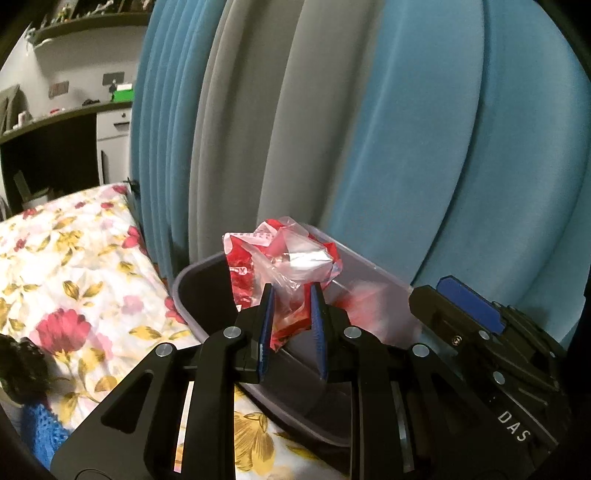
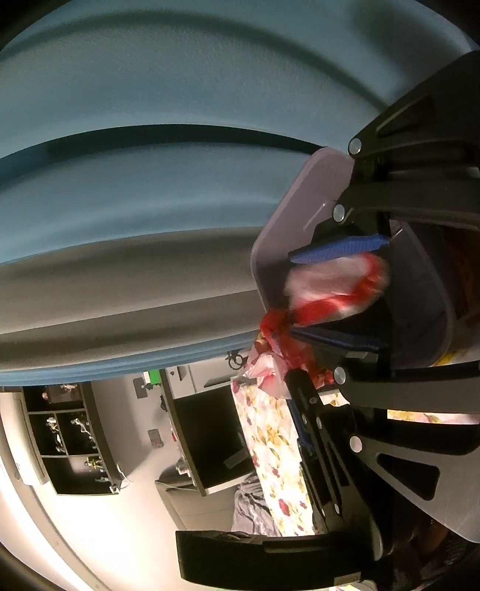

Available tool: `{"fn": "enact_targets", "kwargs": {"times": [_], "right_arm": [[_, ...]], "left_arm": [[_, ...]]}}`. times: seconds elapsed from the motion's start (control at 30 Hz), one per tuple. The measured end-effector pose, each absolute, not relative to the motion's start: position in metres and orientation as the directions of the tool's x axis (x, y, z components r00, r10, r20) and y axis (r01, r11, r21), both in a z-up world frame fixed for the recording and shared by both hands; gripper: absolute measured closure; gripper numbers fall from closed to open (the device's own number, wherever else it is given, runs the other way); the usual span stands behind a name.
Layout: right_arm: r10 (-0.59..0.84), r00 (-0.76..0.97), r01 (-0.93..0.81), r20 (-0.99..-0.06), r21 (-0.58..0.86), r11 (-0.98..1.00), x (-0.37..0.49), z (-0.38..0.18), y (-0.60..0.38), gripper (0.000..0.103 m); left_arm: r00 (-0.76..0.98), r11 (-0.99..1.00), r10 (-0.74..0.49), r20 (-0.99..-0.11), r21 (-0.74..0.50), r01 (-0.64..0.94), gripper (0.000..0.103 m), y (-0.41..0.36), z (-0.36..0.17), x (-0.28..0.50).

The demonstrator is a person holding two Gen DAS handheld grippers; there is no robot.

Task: Collect trash
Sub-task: 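Carry both held pieces over the grey bin and open both tools, then move both open tools back toward the trash pile on the bed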

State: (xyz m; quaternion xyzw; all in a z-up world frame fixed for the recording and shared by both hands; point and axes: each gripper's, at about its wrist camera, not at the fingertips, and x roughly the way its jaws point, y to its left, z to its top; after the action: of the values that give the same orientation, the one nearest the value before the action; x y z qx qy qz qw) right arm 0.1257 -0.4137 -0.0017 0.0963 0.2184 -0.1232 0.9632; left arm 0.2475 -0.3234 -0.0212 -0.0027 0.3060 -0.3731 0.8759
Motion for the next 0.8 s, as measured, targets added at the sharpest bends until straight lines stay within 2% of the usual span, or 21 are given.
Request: {"fn": "enact_targets", "kwargs": {"times": [0.1,0.17,0.23,0.27,0.33,0.43,0.53,0.8], "right_arm": [[-0.205,0.873,0.290,-0.442,0.133,0.948,0.123,-0.002,-0.417,0.057],[-0.213,0.872,0.297,-0.440,0.132,0.946,0.119,-0.002,-0.418,0.054],[-0.219,0.871,0.305,-0.440,0.135,0.943,0.116,-0.002,-0.419,0.051],[-0.225,0.870,0.311,-0.438,0.136,0.941,0.112,-0.001,-0.420,0.050],[-0.236,0.870,0.322,-0.432,0.136,0.937,0.108,0.000,-0.421,0.040],[-0.249,0.875,0.333,-0.415,0.145,0.932,0.098,0.003,-0.421,0.029],[-0.252,0.883,0.335,-0.396,0.157,0.929,0.084,0.007,-0.418,0.017],[-0.250,0.903,0.328,-0.350,0.184,0.927,0.056,0.012,-0.399,0.006]], "left_arm": [[0.517,0.711,-0.663,-0.541,-0.239,0.661,0.084,-0.326,-0.024,0.250],[0.519,0.717,-0.651,-0.554,-0.226,0.659,0.074,-0.328,-0.026,0.251],[0.534,0.733,-0.636,-0.557,-0.220,0.644,0.053,-0.326,-0.027,0.252],[0.545,0.743,-0.628,-0.555,-0.219,0.633,0.047,-0.323,-0.027,0.252],[0.580,0.772,-0.603,-0.548,-0.216,0.598,0.027,-0.315,-0.026,0.253],[0.626,0.802,-0.571,-0.531,-0.199,0.563,0.014,-0.303,-0.021,0.247],[0.677,0.836,-0.525,-0.516,-0.165,0.523,0.010,-0.286,-0.014,0.235],[0.770,0.907,-0.416,-0.484,-0.153,0.393,0.006,-0.220,-0.007,0.192]]}}
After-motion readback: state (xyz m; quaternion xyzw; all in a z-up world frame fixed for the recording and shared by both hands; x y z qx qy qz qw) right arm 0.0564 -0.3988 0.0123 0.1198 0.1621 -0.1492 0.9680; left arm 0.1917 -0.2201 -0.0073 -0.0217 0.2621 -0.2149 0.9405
